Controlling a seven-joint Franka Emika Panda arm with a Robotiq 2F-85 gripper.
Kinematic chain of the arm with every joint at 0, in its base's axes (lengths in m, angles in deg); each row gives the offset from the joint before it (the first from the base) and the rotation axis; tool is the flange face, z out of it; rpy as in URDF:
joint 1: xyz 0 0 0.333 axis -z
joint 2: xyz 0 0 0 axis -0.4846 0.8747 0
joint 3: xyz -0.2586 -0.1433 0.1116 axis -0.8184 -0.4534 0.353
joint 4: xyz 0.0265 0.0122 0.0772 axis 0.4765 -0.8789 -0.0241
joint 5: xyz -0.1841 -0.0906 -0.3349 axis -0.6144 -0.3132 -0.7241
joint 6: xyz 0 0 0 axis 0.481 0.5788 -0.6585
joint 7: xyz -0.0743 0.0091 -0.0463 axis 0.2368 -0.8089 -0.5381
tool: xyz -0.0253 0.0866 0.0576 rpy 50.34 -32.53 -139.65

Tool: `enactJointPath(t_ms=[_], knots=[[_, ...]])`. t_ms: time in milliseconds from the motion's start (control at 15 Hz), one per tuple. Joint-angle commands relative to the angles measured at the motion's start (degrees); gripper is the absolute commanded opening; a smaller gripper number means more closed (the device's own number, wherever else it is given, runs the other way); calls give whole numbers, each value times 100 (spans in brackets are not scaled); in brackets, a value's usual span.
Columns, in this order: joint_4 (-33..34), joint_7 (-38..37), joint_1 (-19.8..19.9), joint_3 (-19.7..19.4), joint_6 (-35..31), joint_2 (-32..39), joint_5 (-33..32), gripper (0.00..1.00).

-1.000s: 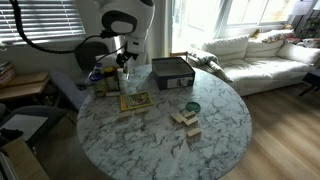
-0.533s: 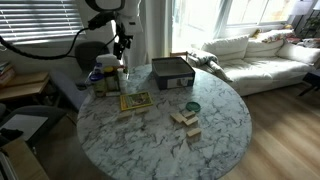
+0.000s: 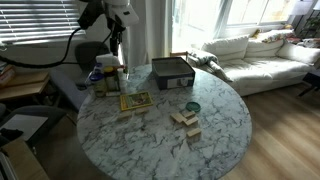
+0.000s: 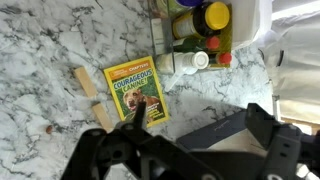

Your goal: Put the medicine bottle into the cup the put the cup into the box

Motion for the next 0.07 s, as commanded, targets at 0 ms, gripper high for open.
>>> enactJointPath(t_ms=[0], knots=[[10, 17, 32, 28, 18, 1, -3, 100]])
